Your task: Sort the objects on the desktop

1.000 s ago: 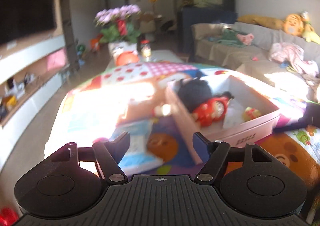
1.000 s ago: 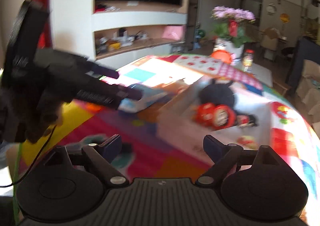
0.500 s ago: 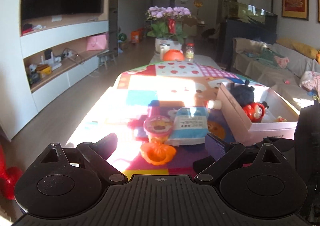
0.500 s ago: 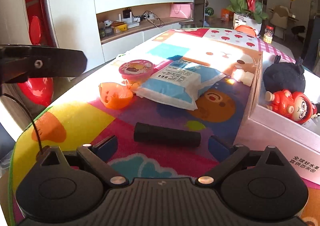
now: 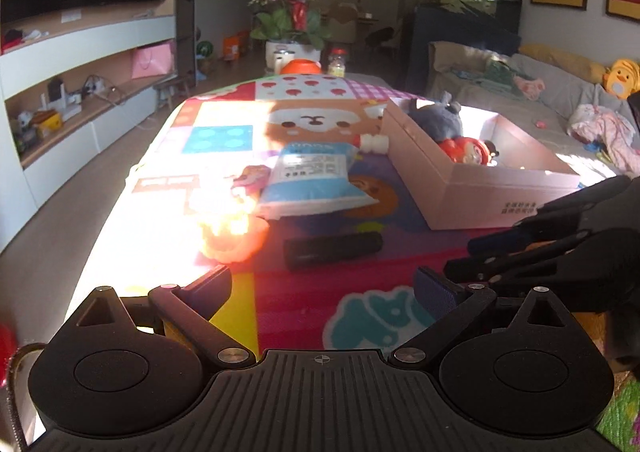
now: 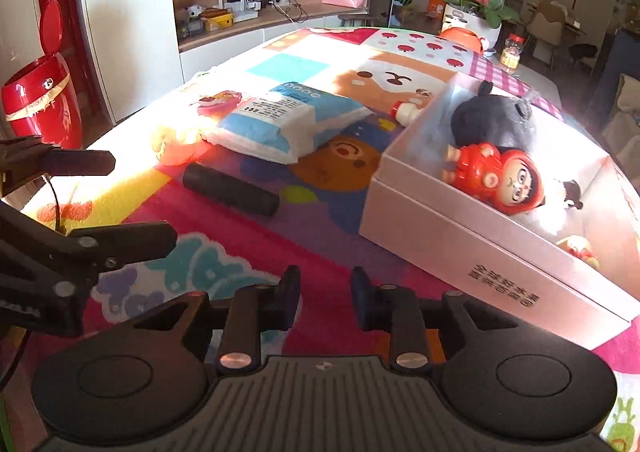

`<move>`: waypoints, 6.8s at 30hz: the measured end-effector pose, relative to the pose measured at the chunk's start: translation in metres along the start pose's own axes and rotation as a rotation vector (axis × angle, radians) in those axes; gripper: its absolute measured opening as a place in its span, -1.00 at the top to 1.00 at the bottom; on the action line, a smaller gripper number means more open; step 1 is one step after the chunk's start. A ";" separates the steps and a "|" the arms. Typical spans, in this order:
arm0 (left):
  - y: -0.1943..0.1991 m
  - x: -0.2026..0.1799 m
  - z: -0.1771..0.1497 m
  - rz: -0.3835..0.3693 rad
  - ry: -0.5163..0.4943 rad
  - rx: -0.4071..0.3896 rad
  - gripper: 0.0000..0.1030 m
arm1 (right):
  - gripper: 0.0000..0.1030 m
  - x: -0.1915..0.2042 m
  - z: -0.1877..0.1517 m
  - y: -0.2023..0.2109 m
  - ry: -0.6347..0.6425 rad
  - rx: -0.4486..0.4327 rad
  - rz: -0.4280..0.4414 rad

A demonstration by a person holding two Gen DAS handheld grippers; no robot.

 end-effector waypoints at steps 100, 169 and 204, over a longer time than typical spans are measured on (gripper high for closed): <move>-0.019 -0.145 0.096 -0.225 -0.229 -0.099 -0.54 | -1.00 -0.050 -0.107 0.072 -0.218 -0.148 -0.075; -0.032 -0.022 -0.006 -0.012 -0.148 0.020 -0.98 | 0.46 -0.022 0.167 -0.120 0.380 0.207 -0.208; -0.057 0.034 0.032 0.137 -0.170 0.119 0.33 | -0.46 -0.058 -0.070 0.082 -0.063 -0.166 -0.059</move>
Point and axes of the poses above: each gripper's, at about its wrist camera, not at the fingertips, and y roughly against the way its jaws point, x to its left, z to its top, the point moved 6 cm from there along -y, roughly the way its jaws point, and after that the axes turned 1 degree about -z, right-handed, at the moved point
